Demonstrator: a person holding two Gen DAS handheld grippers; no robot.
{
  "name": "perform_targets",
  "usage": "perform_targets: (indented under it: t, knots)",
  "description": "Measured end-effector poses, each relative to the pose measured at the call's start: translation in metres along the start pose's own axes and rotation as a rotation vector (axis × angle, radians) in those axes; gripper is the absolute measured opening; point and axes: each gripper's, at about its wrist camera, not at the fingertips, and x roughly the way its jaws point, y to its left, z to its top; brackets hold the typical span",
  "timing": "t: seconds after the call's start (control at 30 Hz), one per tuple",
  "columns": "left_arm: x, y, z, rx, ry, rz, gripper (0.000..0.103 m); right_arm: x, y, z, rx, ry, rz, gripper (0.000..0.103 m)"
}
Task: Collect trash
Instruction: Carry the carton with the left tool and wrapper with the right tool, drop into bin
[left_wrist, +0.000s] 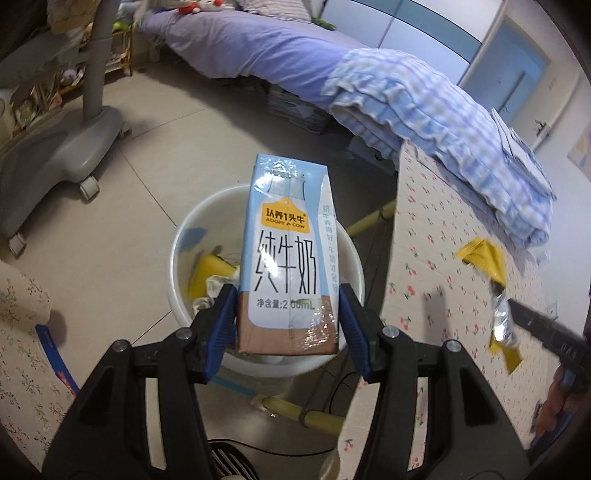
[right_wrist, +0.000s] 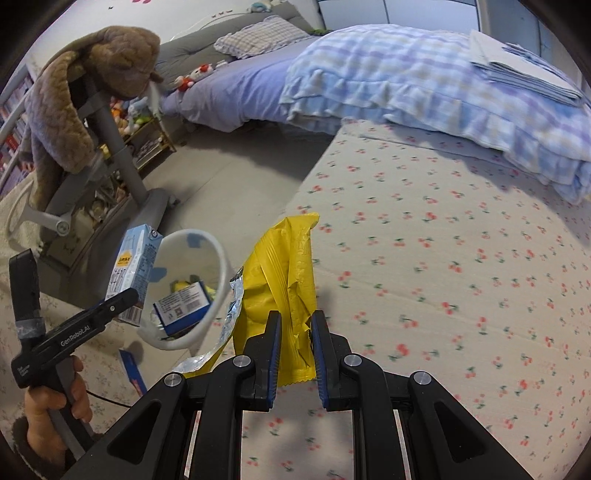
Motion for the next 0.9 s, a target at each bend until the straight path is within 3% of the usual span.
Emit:
perform_targets:
  t: [0.07,0.13,0.17,0.43,0.7,0.77,0.8,0.83,0.9]
  knots:
    - [0.004,0.001,0.007,-0.009,0.026,0.013,0.061,0.010,0.015,0.003,-0.009,0.004,0.017,0.017]
    - [0.003,0.002,0.010,-0.013,0.022,0.037,0.079,0.019,0.026,0.005,-0.019,0.004,0.029,0.017]
    - [0.001,0.003,0.011,-0.020,0.013,0.052,0.082,0.021,0.031,0.006,-0.024,0.004,0.034,0.017]
    - [-0.012,0.037,0.012,-0.070,0.033,0.154,0.084,0.058,0.076,0.018,-0.086,0.010,0.074,0.018]
    - [-0.016,0.052,0.017,-0.120,0.028,0.163,0.088,0.088,0.097,0.018,-0.107,0.022,0.140,0.023]
    - [-0.014,0.054,0.017,-0.121,0.033,0.177,0.088,0.090,0.099,0.020,-0.096,0.020,0.203,0.040]
    - [-0.014,0.054,0.017,-0.122,0.033,0.183,0.089,0.092,0.098,0.021,-0.074,0.028,0.223,0.060]
    - [-0.014,0.054,0.017,-0.122,0.034,0.187,0.089,0.092,0.097,0.021,-0.058,0.022,0.222,0.067]
    - [-0.013,0.055,0.017,-0.126,0.035,0.191,0.091,0.088,0.095,0.022,-0.056,0.003,0.218,0.067]
